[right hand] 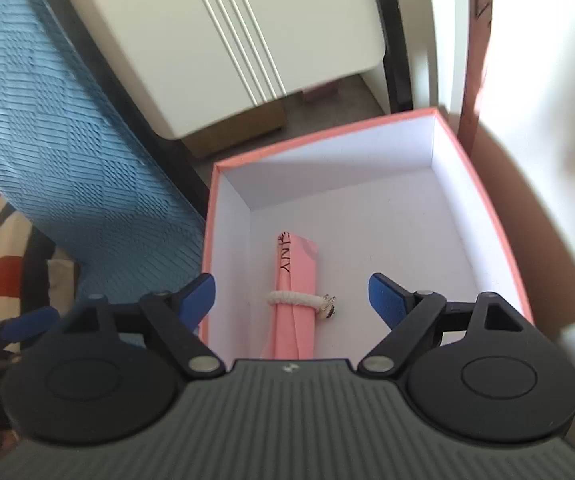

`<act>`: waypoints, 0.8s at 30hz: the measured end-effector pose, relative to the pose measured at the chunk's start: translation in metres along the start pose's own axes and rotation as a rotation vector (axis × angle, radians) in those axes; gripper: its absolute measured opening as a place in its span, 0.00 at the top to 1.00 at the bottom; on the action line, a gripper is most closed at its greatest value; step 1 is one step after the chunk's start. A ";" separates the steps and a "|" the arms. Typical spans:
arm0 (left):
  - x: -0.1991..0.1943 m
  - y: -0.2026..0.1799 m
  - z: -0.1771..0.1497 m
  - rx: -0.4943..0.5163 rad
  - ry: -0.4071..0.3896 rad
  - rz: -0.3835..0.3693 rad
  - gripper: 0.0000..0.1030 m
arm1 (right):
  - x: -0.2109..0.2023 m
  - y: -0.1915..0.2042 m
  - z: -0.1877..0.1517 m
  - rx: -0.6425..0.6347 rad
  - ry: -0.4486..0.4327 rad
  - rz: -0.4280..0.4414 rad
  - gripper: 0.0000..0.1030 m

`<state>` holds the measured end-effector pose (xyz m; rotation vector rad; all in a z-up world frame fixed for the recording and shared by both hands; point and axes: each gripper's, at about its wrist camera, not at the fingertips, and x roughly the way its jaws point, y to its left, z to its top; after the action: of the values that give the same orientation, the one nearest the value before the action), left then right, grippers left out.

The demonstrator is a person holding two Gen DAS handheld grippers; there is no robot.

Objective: Fold shopping bag

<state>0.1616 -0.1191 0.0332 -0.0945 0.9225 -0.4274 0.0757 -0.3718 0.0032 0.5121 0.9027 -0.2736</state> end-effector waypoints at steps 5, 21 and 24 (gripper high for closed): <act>-0.040 -0.006 -0.009 0.012 -0.039 -0.015 0.00 | -0.045 0.014 -0.018 -0.027 -0.078 -0.015 0.17; -0.128 -0.012 -0.056 0.026 -0.102 -0.049 0.00 | -0.125 0.042 -0.104 -0.104 -0.186 -0.038 0.17; -0.135 -0.010 -0.065 0.027 -0.103 -0.033 0.00 | -0.133 0.047 -0.117 -0.107 -0.189 -0.048 0.17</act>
<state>0.0364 -0.0680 0.0980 -0.1058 0.8142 -0.4612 -0.0627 -0.2682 0.0642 0.3592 0.7419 -0.3096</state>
